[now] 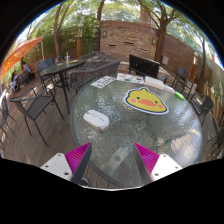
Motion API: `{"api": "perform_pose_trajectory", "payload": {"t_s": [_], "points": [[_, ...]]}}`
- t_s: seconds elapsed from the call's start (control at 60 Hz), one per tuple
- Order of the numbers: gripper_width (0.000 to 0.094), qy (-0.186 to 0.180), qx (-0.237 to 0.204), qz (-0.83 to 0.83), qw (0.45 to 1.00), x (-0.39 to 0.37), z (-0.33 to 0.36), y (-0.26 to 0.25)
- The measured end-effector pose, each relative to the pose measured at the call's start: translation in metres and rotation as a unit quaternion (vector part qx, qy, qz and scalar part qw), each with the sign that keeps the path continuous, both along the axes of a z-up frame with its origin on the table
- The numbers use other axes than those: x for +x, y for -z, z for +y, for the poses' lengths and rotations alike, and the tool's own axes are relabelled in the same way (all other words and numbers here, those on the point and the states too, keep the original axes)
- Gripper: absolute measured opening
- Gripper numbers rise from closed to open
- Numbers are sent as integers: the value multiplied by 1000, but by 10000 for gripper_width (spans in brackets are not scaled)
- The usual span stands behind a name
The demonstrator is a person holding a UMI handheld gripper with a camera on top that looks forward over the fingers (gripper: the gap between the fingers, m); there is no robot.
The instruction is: Arrange mouse
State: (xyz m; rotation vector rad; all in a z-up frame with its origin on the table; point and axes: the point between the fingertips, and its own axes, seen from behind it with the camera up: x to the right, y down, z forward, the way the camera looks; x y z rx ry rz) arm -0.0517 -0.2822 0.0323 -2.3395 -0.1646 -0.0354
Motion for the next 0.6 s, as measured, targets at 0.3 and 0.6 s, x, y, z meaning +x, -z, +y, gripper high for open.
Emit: {"api": "perform_pose_trajectory", "payload": {"t_s": [0.3, 0.6], "points": [[848, -16, -9, -22, 1000, -45, 93, 43], [844, -5, -1, -36, 999, -39, 151, 45]]}}
